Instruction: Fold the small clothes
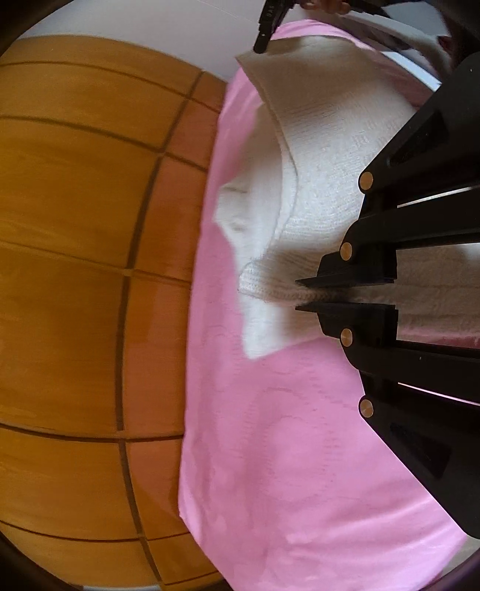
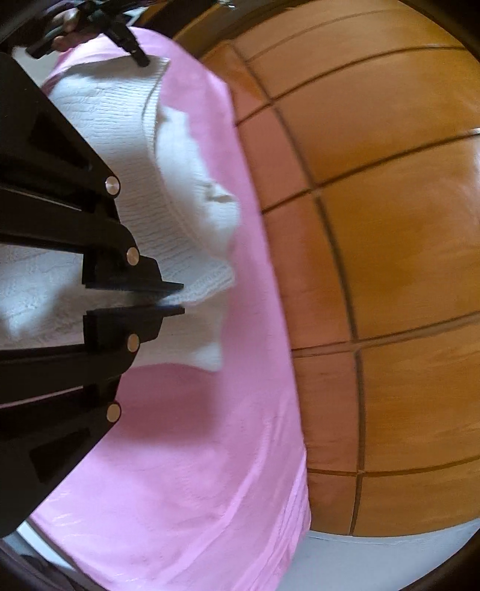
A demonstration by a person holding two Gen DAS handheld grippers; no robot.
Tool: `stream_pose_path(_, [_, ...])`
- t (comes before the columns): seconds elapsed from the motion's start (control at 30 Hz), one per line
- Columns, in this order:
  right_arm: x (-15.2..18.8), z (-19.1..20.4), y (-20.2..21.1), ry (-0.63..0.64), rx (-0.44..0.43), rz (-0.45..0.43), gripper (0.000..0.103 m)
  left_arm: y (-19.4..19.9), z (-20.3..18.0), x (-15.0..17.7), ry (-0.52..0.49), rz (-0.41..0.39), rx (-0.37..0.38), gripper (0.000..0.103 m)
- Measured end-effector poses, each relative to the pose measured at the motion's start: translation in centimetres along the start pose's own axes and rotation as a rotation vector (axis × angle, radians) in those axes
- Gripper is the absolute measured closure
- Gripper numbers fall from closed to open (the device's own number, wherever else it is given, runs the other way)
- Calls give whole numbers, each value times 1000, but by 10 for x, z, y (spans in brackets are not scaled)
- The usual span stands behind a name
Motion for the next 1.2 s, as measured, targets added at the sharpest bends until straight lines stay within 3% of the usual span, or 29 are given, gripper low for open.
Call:
stream_pose_path(0.3, [-63, -6, -102, -71, 112, -1, 98, -99, 23, -65, 48, 56, -88, 99])
stream_pose_path(0.53, [-44, -26, -186, -61, 271, 140, 98, -172, 27, -59, 38, 238, -174, 97])
stream_pose_path(0.6, [-42, -29, -184, -54, 260, 138, 93, -165, 27, -60, 38, 221, -191, 87])
stream_pose_path(0.63, [-42, -27, -176, -44, 257, 112, 86, -155, 27, -62, 50, 191, -197, 72])
stream_pose_path(0.67, [-43, -24, -167, -33, 257, 81, 62, -142, 26, -65, 59, 156, -214, 54])
stream_pose_path(0.7, [-44, -22, -159, -32, 249, 62, 56, -134, 25, -67, 63, 123, -208, 51])
stream_pose_path(0.8, [-44, -4, -134, -26, 165, 30, 56, -107, 12, -73, 63, 32, -81, 51])
stream_pose_path(0.93, [-24, 38, -130, 17, -12, 121, 56, -120, -20, -65, 26, 98, 100, 51])
stream_pose_path(1.0, [-7, 61, -142, 54, -73, 211, 56, -134, -34, -59, 16, 145, 126, 51])
stream_pose_path(1.03, [-1, 68, -149, 71, -81, 241, 57, -146, -40, -54, 6, 186, 149, 53])
stream_pose_path(1.07, [8, 77, -157, 99, -76, 270, 56, -158, -45, -49, -1, 229, 155, 74])
stream_pose_path(1.1, [16, 83, -164, 120, -61, 293, 58, -163, -48, -45, -4, 244, 149, 81])
stream_pose_path(1.13, [23, 88, -170, 135, -53, 306, 69, -165, -53, -42, -5, 227, 149, 95])
stream_pose_path(1.17, [28, 91, -172, 151, -53, 311, 88, -164, -54, -42, -10, 213, 137, 98])
stream_pose_path(1.2, [30, 96, -173, 174, -49, 311, 95, -164, -54, -44, -10, 204, 129, 99])
Point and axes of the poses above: each gripper's, at about its wrist camera, not at the fingertips, and y roughly against the way its jaws point, z to its left, x to its underside, the point moved 2 cm from there along -y, roughly the way its jaws point, and after that the axes turned 9 degrees about -y, right-handed, at the moved point
